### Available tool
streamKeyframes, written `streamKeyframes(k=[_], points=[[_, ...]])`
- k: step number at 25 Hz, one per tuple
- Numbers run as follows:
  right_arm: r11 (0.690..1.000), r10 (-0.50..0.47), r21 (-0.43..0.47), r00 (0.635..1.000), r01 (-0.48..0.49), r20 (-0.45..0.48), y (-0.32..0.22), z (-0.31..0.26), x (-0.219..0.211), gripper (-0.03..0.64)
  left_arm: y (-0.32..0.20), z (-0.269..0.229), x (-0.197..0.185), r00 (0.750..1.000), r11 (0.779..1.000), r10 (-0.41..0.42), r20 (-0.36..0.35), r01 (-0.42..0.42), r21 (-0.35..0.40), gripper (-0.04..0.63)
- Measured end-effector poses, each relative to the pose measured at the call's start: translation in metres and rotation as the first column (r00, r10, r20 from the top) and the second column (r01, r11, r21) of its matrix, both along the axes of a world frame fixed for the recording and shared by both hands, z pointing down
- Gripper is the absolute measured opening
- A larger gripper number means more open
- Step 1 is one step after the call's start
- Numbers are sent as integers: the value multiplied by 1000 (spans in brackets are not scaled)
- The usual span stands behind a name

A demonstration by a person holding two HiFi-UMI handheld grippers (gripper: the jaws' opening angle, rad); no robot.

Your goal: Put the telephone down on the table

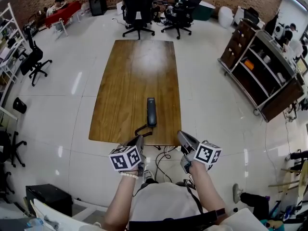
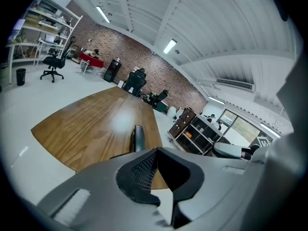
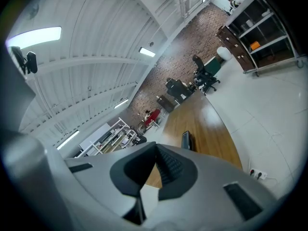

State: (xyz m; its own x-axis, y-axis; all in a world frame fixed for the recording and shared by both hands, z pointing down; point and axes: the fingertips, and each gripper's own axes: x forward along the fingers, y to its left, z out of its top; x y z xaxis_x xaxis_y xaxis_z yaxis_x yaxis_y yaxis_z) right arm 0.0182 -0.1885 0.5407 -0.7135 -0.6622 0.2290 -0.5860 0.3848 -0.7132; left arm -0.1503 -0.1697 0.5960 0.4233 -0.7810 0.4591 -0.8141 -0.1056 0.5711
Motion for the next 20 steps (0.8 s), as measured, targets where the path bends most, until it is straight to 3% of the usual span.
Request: streamKeyframes(k=[5,11,20], points=[[998,-49,27,999,48,24,23,-6,0,2,24,-13,17,1000,1000,0,-5,1,13,9],[997,-56,57,998,54,41,57,-5,33,3,60,-28,47,1000,999,7,28,-8,40,9],[997,-76,-3,995,76,58,128,29,70,3,132,-23,76,996,999,-32,78,32,5,9]])
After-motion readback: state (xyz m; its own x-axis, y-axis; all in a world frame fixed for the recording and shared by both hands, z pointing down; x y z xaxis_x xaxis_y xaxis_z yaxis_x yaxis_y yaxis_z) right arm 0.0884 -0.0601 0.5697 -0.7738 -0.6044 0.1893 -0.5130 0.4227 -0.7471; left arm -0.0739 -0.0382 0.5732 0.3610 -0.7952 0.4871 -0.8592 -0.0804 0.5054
